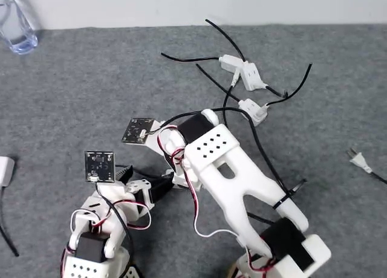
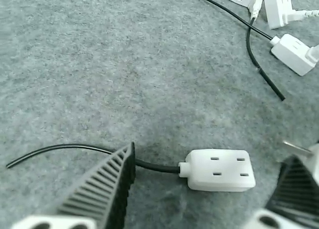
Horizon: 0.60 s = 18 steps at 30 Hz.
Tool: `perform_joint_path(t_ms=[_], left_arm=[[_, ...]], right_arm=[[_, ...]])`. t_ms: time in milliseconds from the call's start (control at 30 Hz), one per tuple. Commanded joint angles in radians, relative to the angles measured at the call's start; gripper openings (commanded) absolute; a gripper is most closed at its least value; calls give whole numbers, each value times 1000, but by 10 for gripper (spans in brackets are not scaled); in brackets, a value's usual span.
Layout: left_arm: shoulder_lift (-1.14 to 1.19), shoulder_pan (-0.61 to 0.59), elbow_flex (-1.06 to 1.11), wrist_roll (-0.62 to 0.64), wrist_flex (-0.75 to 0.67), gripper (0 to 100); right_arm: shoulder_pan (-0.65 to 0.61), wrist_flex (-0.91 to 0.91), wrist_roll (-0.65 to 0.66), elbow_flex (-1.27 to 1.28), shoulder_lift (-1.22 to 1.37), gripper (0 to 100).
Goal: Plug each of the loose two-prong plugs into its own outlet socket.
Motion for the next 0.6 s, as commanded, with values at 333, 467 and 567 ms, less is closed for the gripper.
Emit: perform_joint_path(t_ms=[333,467,567], left_arm=[[-15,0,-22,9,-17,418],[-15,2,-24,9,3,418],[-15,3,-24,9,3,418]], right_arm=[[-58,13,-54,-58,-128,6],[-58,-4,-57,-60,-131,6],[-58,-22,-58,-60,-136,6]])
